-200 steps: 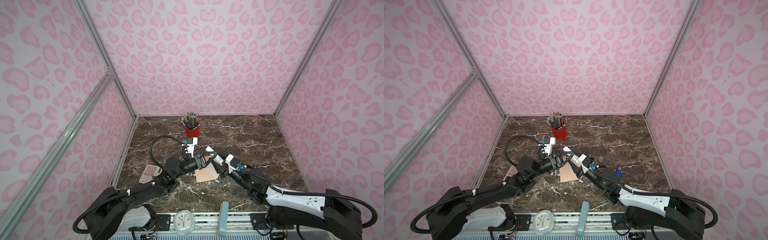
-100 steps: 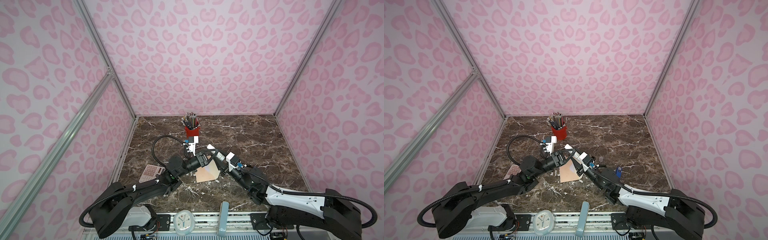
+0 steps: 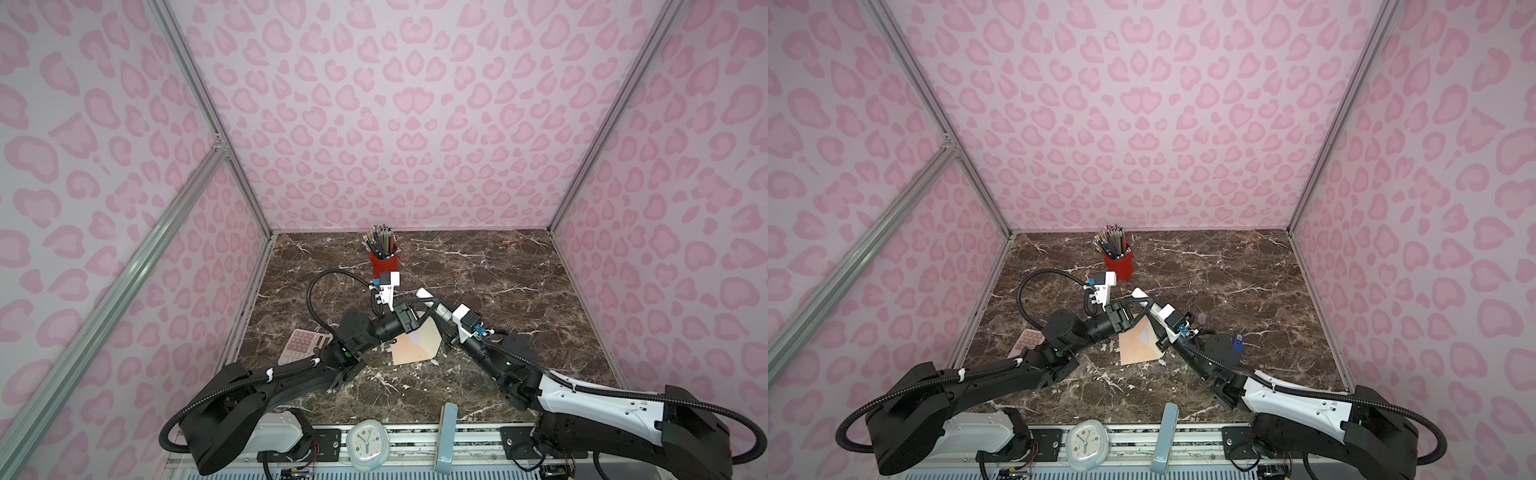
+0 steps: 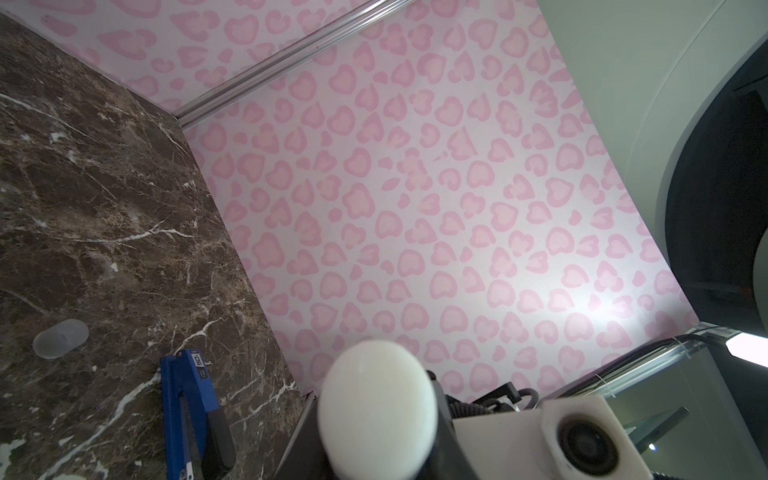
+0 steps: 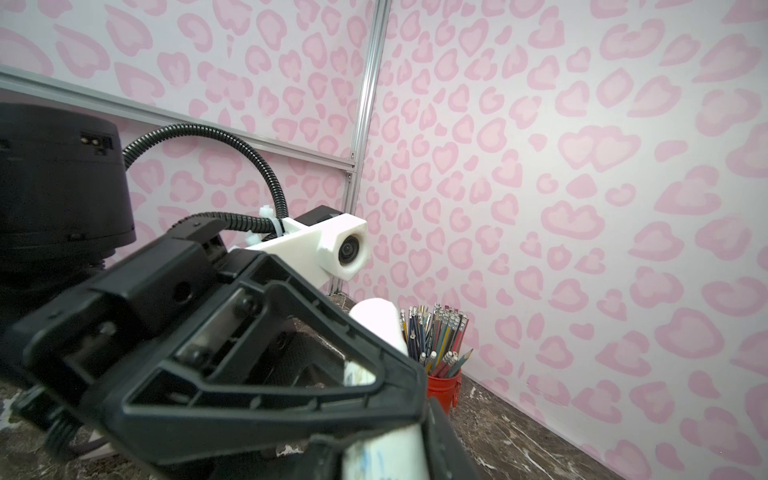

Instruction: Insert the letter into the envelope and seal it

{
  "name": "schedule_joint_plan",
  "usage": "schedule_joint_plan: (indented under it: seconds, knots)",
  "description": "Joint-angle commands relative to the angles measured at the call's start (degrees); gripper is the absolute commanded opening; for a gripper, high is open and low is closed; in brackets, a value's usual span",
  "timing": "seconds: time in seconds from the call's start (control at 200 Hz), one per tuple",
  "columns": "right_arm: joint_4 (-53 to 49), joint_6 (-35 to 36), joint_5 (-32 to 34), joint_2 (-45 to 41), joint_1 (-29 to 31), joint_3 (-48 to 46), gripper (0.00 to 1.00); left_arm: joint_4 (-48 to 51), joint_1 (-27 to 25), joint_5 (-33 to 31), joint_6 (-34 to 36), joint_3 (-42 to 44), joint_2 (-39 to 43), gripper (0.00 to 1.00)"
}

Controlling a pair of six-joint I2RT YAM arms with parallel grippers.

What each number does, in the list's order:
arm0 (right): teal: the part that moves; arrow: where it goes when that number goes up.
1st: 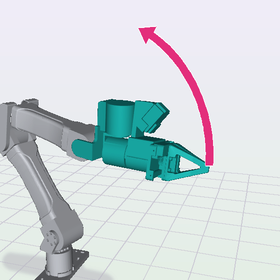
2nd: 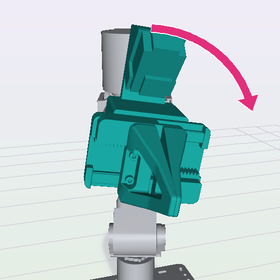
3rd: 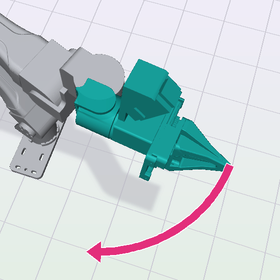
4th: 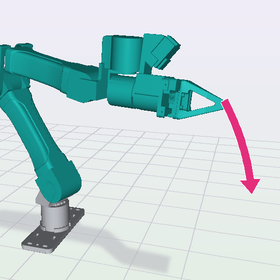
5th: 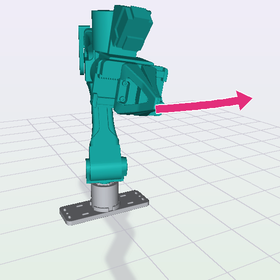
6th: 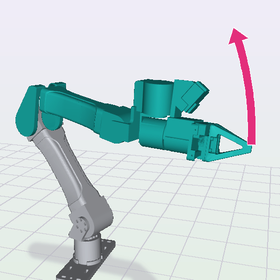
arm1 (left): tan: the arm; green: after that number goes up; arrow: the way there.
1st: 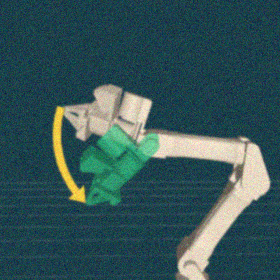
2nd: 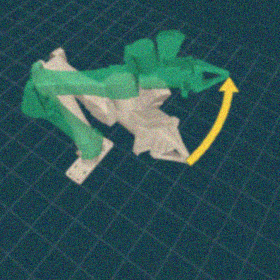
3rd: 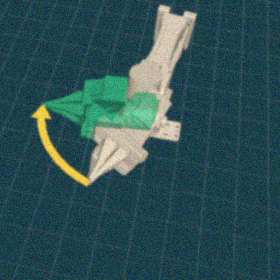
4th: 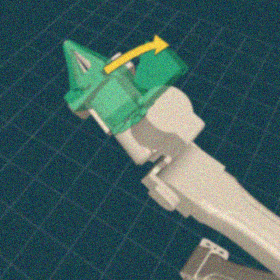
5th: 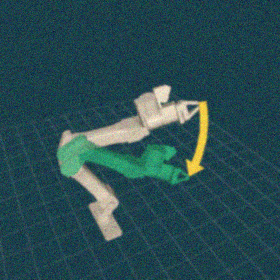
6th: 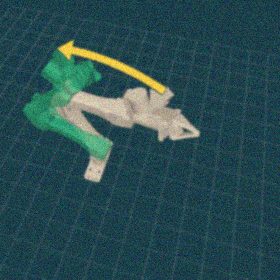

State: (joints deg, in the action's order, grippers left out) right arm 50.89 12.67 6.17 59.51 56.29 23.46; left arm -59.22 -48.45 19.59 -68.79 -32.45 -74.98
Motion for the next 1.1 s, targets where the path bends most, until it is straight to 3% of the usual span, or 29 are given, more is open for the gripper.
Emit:
schedule_joint_plan:
  seconds: [0.0, 0.12, 0.23, 0.325, 0.37, 0.45, 0.475, 0.58, 0.73, 0.905, 1.095]
  knots:
    - [-1.66, 0.34, -0.72, -0.78, 0.04, 0.45, 0.01, 3.23, -0.49, 5.58, 1.29, -0.44, 0.1, 0.35]
    - [-2.98, 0.14, -0.24, -1.65, 0.0, 0.1, 0.0, 2.23, -0.45, 5.72, 1.27, -0.45, -0.14, 0.43]
    - [-4.09, -0.35, 0.22, -2.33, 0.02, -0.02, 0.0, 0.72, -0.43, 5.96, 0.93, -0.31, -0.32, 0.43]
    - [-4.44, -0.57, 0.27, -2.73, 0.04, -0.24, 0.0, 0.3, -0.42, 6.15, 0.94, -0.25, -0.5, 0.3]
    - [-4.63, -0.71, 0.42, -2.86, 0.04, -0.35, 0.0, 0.16, -0.38, 5.89, 0.83, -0.01, -0.52, 0.3]
    - [-4.91, -0.88, 0.41, -3.04, -0.01, -0.43, 0.0, -0.26, -0.38, 5.66, 0.78, 0.27, -0.52, 0.35]
    - [-5.05, -0.89, 0.47, -3.08, 0.03, -0.43, 0.0, -0.53, -0.41, 5.69, 0.81, 0.37, -0.45, 0.41]
    - [-6.01, -0.98, 0.76, -3.67, 0.04, -0.25, 0.0, -0.69, -0.33, 5.77, 1.0, 0.54, 0.13, 0.44]
    - [-11.3, -1.46, 1.54, -5.62, 0.02, 1.24, 0.0, 1.89, 0.35, 5.16, 2.75, 1.49, 3.05, 0.58]
    - [-20.41, -2.68, 2.95, -8.39, -0.03, 2.99, 0.0, 7.49, 2.28, 3.19, 5.02, 4.14, 9.8, 0.68]
    - [-28.3, -5.42, 5.69, -11.64, -0.21, 4.41, 0.0, 20.65, 4.43, 0.82, 9.62, 5.38, 18.51, 0.72]
